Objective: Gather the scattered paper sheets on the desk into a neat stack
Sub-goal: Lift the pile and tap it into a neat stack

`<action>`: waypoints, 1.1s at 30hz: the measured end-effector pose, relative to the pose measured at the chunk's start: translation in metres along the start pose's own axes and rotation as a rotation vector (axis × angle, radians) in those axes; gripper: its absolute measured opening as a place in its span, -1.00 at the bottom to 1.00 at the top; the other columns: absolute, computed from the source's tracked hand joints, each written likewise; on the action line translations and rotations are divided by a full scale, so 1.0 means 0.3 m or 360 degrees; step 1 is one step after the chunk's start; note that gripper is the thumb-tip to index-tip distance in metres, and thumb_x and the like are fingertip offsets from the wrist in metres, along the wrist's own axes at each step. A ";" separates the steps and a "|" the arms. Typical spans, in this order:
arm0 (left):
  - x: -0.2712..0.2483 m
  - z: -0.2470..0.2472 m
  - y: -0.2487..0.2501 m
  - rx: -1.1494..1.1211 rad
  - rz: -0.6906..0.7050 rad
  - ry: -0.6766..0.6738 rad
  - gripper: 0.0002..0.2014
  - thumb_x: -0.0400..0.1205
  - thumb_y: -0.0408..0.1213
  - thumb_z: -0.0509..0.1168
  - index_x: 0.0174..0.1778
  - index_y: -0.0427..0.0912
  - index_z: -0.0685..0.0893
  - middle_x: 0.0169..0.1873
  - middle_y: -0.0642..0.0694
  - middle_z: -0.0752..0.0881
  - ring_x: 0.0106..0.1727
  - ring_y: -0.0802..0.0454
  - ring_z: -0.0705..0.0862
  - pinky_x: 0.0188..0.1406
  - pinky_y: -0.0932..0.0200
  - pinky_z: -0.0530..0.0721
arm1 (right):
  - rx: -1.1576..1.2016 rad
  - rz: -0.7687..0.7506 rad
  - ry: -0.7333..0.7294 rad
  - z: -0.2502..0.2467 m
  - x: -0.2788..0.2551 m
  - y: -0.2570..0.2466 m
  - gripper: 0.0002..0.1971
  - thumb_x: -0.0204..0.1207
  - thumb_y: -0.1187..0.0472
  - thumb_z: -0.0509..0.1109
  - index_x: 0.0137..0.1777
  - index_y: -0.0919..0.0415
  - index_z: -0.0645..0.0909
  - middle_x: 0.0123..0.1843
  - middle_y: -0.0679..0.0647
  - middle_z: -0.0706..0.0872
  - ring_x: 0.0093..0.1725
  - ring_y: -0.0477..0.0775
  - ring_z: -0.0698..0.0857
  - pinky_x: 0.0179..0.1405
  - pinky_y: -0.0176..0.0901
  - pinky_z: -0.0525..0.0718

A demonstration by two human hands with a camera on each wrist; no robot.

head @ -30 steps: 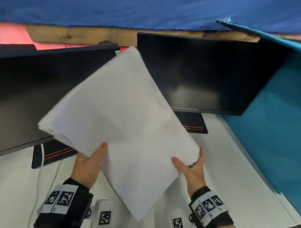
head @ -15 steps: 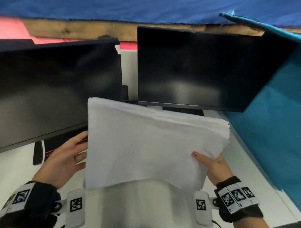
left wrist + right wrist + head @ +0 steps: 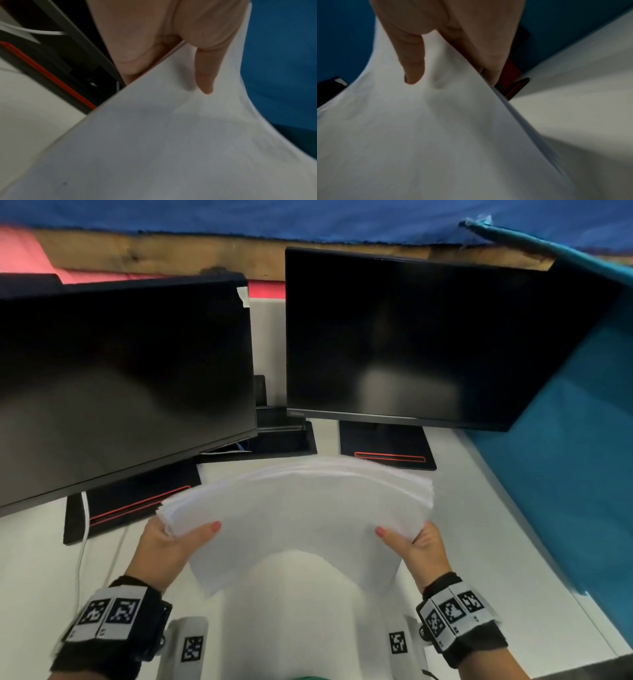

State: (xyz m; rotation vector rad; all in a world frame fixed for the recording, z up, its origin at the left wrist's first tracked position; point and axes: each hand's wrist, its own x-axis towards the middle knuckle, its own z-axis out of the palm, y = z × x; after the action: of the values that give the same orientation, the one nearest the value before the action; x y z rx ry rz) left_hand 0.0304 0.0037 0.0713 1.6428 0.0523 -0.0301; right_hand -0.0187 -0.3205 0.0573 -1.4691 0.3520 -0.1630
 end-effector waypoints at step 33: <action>-0.008 0.094 0.065 -0.0272 0.0018 0.0656 -0.85 0.46 0.10 0.30 -0.07 0.33 0.58 0.35 -0.17 0.59 0.41 -0.14 0.52 0.46 -0.14 0.43 | 0.0151 0.0002 0.0642 0.096 0.045 -0.181 -0.98 0.55 0.13 0.30 -0.08 0.02 0.56 -0.06 -0.06 0.61 0.02 0.00 0.58 0.12 -0.13 0.51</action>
State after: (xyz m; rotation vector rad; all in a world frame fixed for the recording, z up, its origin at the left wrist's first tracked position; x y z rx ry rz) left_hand 0.0295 -0.0259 0.0887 1.4562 0.3513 0.3145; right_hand 0.0091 -0.3031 0.1112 -1.3379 0.6623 -0.4720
